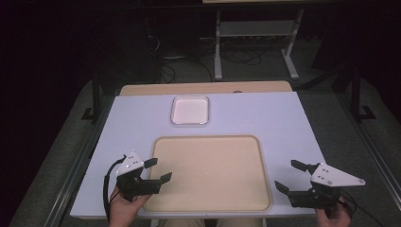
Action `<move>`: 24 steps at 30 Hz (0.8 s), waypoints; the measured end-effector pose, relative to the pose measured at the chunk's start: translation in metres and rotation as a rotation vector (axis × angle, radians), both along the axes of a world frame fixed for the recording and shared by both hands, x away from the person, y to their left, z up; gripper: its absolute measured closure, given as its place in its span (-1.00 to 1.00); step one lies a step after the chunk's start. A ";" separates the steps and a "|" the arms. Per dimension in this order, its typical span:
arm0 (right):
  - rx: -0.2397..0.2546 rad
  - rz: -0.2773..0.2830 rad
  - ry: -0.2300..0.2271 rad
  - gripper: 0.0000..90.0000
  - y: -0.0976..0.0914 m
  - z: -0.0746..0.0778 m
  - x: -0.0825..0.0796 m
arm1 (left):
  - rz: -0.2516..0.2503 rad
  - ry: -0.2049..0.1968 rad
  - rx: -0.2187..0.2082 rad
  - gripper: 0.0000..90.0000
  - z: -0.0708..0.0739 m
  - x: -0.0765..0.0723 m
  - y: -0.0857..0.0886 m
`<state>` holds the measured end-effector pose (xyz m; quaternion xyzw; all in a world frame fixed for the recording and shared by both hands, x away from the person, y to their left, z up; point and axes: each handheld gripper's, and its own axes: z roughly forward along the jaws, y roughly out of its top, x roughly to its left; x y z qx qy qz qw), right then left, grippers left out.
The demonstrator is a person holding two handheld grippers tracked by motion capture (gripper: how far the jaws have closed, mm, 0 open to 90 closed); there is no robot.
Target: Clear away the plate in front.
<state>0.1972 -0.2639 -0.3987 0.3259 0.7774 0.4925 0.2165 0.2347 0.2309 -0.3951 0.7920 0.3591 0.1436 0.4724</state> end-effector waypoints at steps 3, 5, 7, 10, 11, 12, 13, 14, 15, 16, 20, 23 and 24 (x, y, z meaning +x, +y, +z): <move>0.003 -0.004 -0.002 -0.71 -0.001 0.000 0.000 | -0.009 0.004 0.005 -0.47 0.002 0.003 -0.003; 0.006 -0.006 -0.002 -0.71 -0.001 0.000 -0.001 | -0.009 0.007 0.001 -0.47 0.003 0.006 -0.005; 0.006 -0.009 -0.004 -0.71 -0.002 0.001 -0.002 | -0.011 0.013 -0.002 -0.47 0.004 0.009 -0.006; 0.015 -0.016 -0.008 -0.71 -0.004 0.002 -0.003 | -0.007 0.023 -0.002 -0.47 0.004 0.014 -0.006; 0.014 -0.018 -0.009 -0.71 -0.005 0.002 -0.002 | -0.004 0.030 -0.002 -0.47 0.004 0.016 -0.007; 0.015 -0.019 -0.009 -0.71 -0.005 0.001 -0.002 | -0.003 0.032 0.002 -0.47 0.004 0.018 -0.007; 0.017 -0.019 -0.009 -0.71 -0.005 0.001 -0.002 | 0.005 0.034 0.006 -0.47 0.004 0.019 -0.008; 0.017 -0.018 -0.010 -0.71 -0.005 0.002 -0.003 | 0.016 0.036 -0.002 -0.47 0.003 0.021 -0.008; 0.017 -0.017 -0.014 -0.71 -0.005 0.002 -0.003 | 0.023 0.044 -0.020 -0.47 0.002 0.023 -0.007; 0.018 -0.015 -0.017 -0.71 -0.005 0.002 -0.003 | 0.031 0.054 -0.032 -0.47 0.001 0.026 -0.006; 0.016 -0.008 -0.010 -0.71 -0.004 0.001 -0.002 | 0.048 0.084 -0.040 -0.47 -0.002 0.035 -0.006; 0.025 -0.002 -0.014 -0.71 -0.003 0.002 -0.003 | 0.033 0.108 -0.029 -0.39 -0.002 0.041 -0.007; 0.030 0.000 -0.013 -0.71 -0.003 0.002 -0.003 | 0.032 0.122 -0.027 -0.37 -0.002 0.044 -0.007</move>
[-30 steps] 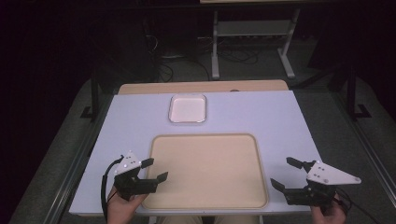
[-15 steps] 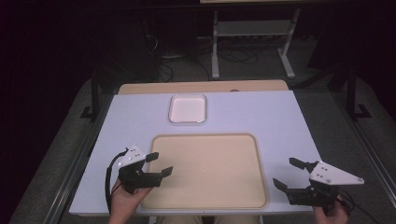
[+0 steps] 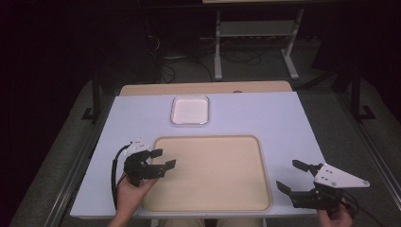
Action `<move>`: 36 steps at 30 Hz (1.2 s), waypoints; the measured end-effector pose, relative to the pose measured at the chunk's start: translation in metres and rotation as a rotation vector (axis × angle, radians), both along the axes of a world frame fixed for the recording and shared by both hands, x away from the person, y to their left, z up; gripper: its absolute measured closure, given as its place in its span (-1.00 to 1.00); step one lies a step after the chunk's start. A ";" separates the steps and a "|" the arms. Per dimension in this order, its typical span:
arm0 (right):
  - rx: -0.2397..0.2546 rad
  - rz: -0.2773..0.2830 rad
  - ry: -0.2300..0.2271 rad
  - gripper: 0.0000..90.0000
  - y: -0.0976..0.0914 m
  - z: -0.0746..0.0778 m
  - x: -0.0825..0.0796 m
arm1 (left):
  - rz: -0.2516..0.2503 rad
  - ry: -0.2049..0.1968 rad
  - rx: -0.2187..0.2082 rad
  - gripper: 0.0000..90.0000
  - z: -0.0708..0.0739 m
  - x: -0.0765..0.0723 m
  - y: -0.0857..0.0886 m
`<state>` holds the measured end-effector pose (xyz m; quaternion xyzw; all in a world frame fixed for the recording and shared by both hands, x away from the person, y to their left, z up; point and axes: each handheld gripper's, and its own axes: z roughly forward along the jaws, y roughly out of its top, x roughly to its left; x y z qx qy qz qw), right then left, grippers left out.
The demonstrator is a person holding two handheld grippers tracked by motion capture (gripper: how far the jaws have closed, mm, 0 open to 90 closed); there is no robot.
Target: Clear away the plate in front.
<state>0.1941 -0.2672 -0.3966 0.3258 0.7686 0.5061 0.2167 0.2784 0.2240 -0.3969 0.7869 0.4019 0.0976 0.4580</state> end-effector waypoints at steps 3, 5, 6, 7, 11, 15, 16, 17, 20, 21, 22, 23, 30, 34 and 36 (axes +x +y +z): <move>0.003 0.002 0.001 -0.71 0.000 0.000 0.000 | 0.000 0.028 -0.006 -0.36 0.002 0.007 0.000; -0.001 0.006 0.000 -0.71 0.001 0.000 0.000 | 0.002 0.022 0.002 -0.35 0.003 0.010 0.000; -0.006 0.007 -0.003 -0.71 0.001 0.001 0.000 | 0.003 0.015 0.006 -0.35 0.004 0.012 -0.001; -0.011 0.007 -0.005 -0.71 0.001 0.001 -0.001 | 0.003 0.012 0.012 -0.35 0.005 0.014 -0.001; -0.008 0.000 -0.002 -0.71 0.000 0.000 0.000 | -0.005 0.002 0.039 -0.35 0.011 0.023 -0.004; -0.008 -0.002 -0.004 -0.71 -0.001 0.001 0.000 | -0.005 -0.001 0.049 -0.35 0.017 0.033 -0.007; -0.006 -0.002 -0.005 -0.71 -0.001 0.001 0.000 | -0.005 -0.002 0.055 -0.35 0.018 0.035 -0.008; -0.006 -0.003 -0.005 -0.71 -0.001 0.001 0.000 | -0.001 -0.005 0.060 -0.36 0.019 0.037 -0.010; -0.007 0.000 -0.001 -0.71 0.000 0.000 0.000 | -0.004 -0.005 0.077 -0.37 0.020 0.042 -0.012; -0.007 0.000 0.000 -0.71 0.000 0.000 0.000 | -0.003 -0.006 0.082 -0.37 0.020 0.043 -0.013; -0.008 0.001 -0.002 -0.71 0.000 0.001 0.000 | -0.002 -0.007 0.084 -0.37 0.020 0.045 -0.014; -0.007 0.001 -0.004 -0.71 0.000 0.001 -0.001 | 0.000 -0.003 0.087 -0.38 0.021 0.046 -0.014; 0.000 0.002 -0.007 -0.71 0.000 0.002 -0.001 | 0.003 0.006 0.120 -0.34 0.019 0.054 -0.019; -0.001 0.002 -0.012 -0.71 0.000 0.002 -0.002 | 0.005 0.022 0.117 -0.36 0.019 0.062 -0.021; 0.001 0.001 -0.011 -0.71 0.000 0.003 -0.002 | 0.007 0.028 0.114 -0.38 0.019 0.066 -0.022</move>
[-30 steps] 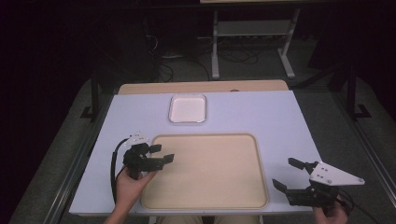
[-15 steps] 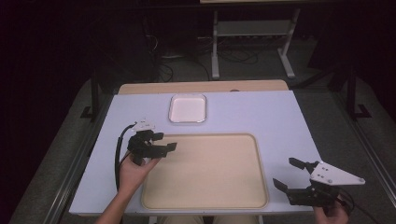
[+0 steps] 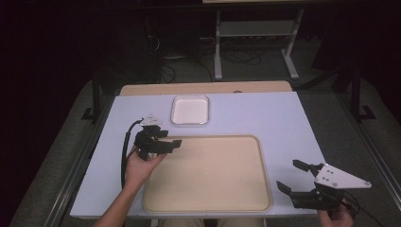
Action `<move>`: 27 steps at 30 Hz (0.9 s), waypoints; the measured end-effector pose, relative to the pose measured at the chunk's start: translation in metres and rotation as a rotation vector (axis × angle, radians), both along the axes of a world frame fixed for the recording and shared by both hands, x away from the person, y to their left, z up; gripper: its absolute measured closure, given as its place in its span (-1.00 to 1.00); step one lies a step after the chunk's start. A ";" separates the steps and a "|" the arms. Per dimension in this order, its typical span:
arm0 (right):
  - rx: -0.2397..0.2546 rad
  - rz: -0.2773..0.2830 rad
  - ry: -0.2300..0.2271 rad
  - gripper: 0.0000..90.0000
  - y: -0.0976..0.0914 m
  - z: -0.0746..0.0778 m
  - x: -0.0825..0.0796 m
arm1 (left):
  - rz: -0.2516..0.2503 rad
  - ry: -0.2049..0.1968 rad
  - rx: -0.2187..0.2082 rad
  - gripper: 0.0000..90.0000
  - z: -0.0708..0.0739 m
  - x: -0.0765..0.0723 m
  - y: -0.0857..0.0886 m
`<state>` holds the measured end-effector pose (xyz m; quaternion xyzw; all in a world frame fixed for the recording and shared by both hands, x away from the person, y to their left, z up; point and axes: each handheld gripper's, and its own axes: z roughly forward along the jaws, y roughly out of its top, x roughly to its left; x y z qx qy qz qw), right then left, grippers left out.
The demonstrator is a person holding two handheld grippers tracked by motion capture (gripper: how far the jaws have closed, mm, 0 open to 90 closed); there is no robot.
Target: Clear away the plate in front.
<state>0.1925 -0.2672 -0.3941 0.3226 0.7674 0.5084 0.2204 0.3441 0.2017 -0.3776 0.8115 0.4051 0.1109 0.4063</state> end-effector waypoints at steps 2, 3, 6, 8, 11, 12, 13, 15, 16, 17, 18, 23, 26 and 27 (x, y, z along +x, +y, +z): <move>0.004 -0.003 -0.001 -0.71 -0.001 0.000 0.000 | 0.003 0.006 0.004 -0.38 0.000 0.004 -0.001; 0.005 -0.003 -0.001 -0.71 -0.001 0.001 0.000 | 0.005 0.004 0.004 -0.38 0.001 0.006 -0.002; 0.006 -0.005 -0.002 -0.71 -0.002 0.001 -0.001 | 0.009 0.003 0.001 -0.38 0.003 0.012 -0.003; 0.006 -0.006 -0.001 -0.71 -0.002 0.001 -0.001 | 0.013 0.001 0.009 -0.38 0.005 0.016 -0.005; 0.006 -0.001 -0.001 -0.71 -0.001 0.001 0.000 | 0.021 -0.009 0.026 -0.39 0.008 0.023 -0.009; 0.005 0.001 0.002 -0.71 -0.001 0.001 0.000 | 0.025 -0.011 0.030 -0.40 0.008 0.025 -0.011; 0.004 0.003 -0.001 -0.71 -0.001 0.001 0.000 | 0.028 -0.011 0.031 -0.41 0.009 0.028 -0.012; 0.001 0.007 0.000 -0.71 0.000 0.002 0.000 | 0.038 -0.007 0.021 -0.41 0.011 0.032 -0.013; -0.002 0.009 -0.002 -0.71 0.000 0.002 0.000 | 0.044 -0.005 0.012 -0.42 0.012 0.035 -0.013; -0.004 0.009 0.000 -0.71 0.000 0.003 0.000 | 0.045 -0.003 0.008 -0.42 0.013 0.038 -0.014; -0.006 0.010 0.000 -0.71 0.001 0.003 0.000 | 0.047 0.000 0.012 -0.42 0.014 0.041 -0.014; -0.005 0.014 0.002 -0.71 0.001 0.004 0.001 | 0.039 -0.011 0.052 -0.41 0.017 0.052 -0.020; -0.004 0.017 0.001 -0.71 0.001 0.004 0.001 | 0.028 -0.012 0.073 -0.42 0.017 0.059 -0.024; -0.005 0.017 0.002 -0.71 0.001 0.004 0.001 | 0.024 -0.010 0.080 -0.42 0.017 0.061 -0.025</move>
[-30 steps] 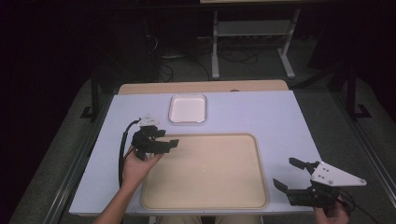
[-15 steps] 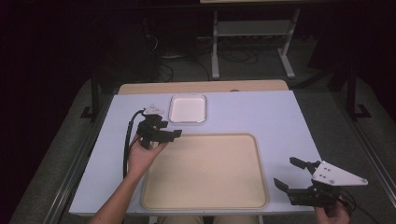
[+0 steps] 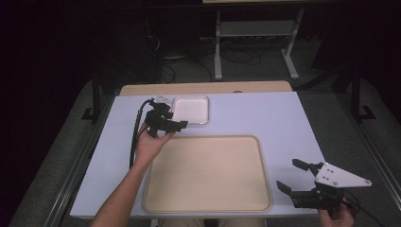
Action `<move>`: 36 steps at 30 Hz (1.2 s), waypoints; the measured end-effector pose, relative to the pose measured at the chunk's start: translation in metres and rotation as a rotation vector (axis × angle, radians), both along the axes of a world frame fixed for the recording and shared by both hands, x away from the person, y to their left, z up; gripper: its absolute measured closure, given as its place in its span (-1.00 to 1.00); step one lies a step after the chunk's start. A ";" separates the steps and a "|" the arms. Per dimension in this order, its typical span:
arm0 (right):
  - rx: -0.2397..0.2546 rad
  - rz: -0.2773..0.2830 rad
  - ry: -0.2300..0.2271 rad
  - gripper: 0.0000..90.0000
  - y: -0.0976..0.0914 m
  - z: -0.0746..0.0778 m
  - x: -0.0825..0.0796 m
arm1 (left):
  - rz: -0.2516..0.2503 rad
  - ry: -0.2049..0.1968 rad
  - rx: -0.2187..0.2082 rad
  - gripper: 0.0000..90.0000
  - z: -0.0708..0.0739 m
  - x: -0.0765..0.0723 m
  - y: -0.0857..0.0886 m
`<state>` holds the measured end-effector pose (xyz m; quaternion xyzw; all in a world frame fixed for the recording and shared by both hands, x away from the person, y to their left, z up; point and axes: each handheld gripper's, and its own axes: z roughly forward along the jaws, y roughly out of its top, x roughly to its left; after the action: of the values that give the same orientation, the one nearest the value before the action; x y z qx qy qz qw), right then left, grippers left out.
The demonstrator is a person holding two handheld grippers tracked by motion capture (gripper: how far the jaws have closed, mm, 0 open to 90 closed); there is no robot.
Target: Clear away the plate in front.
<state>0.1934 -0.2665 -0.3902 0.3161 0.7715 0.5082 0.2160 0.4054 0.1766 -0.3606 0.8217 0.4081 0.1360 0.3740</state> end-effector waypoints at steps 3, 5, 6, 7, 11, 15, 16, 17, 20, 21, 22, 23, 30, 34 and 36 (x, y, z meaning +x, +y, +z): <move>-0.005 0.000 0.002 -0.71 0.000 0.000 0.000 | -0.003 0.008 0.021 -0.43 -0.001 0.009 -0.002; -0.004 0.001 0.001 -0.71 -0.001 0.001 0.000 | 0.003 0.010 0.019 -0.43 -0.001 0.014 -0.002; -0.004 0.001 0.000 -0.71 -0.001 0.001 0.000 | 0.007 0.010 0.012 -0.43 -0.001 0.017 -0.002; -0.005 0.001 0.001 -0.71 -0.001 0.001 0.000 | 0.011 0.009 0.004 -0.42 -0.001 0.019 -0.001; -0.017 0.005 0.003 -0.71 0.000 0.001 0.001 | 0.039 0.030 -0.020 -0.41 -0.004 0.031 0.003; -0.023 0.007 0.011 -0.71 0.000 0.001 0.001 | 0.062 0.064 -0.051 -0.36 -0.005 0.045 0.006; -0.024 0.006 0.009 -0.71 0.000 0.001 0.001 | 0.068 0.072 -0.059 -0.36 -0.005 0.048 0.007; -0.025 0.006 0.009 -0.71 -0.001 0.001 0.001 | 0.068 0.072 -0.059 -0.36 -0.005 0.048 0.007; -0.025 0.005 0.008 -0.71 -0.002 0.001 0.002 | 0.093 0.076 -0.074 -0.36 -0.003 0.060 0.008; -0.025 0.004 0.010 -0.71 -0.002 0.001 0.002 | 0.102 0.076 -0.077 -0.36 -0.003 0.064 0.008; -0.027 0.002 0.011 -0.71 -0.003 0.001 0.002 | 0.107 0.076 -0.073 -0.36 -0.002 0.067 0.009; -0.029 0.000 0.011 -0.71 -0.003 0.001 0.001 | 0.113 0.077 -0.077 -0.36 -0.002 0.070 0.010; -0.038 -0.002 0.014 -0.71 -0.003 0.002 0.001 | 0.155 0.119 -0.043 -0.38 -0.010 0.092 0.013; -0.043 -0.004 0.016 -0.71 -0.003 0.001 0.000 | 0.167 0.116 -0.019 -0.34 -0.017 0.101 0.014; -0.044 -0.003 0.016 -0.71 -0.003 0.001 0.000 | 0.175 0.127 -0.031 -0.26 -0.021 0.105 0.016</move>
<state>0.1937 -0.2691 -0.3889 0.3165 0.7836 0.4882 0.2177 0.5101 0.1925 -0.3813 0.7842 0.5031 0.1093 0.3465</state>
